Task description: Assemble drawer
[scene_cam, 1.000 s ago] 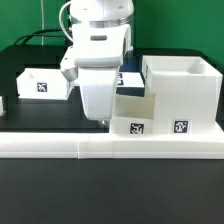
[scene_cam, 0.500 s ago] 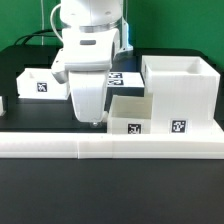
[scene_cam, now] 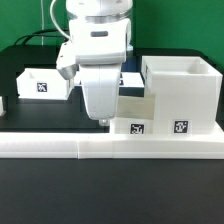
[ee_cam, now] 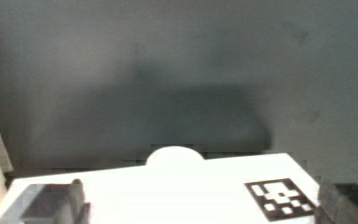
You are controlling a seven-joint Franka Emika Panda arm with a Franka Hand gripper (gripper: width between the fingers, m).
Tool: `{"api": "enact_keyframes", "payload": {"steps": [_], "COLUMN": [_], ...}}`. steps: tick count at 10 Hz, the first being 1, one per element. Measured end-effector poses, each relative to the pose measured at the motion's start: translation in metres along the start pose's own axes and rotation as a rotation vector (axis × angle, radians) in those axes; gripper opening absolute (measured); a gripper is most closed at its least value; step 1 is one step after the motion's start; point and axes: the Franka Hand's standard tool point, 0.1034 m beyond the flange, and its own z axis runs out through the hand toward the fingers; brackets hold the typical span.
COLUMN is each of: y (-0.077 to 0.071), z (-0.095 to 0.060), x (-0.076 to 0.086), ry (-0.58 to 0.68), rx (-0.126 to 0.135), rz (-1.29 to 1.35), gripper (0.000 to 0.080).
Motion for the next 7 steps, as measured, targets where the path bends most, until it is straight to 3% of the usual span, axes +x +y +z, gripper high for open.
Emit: {"api": "enact_keyframes", "payload": {"steps": [7], "y": [-0.009], "z": [0.01], "x": [-0.013], "ry": [-0.004], "rx": [0.004], "rz": [0.035], "gripper": [0.0649]}}
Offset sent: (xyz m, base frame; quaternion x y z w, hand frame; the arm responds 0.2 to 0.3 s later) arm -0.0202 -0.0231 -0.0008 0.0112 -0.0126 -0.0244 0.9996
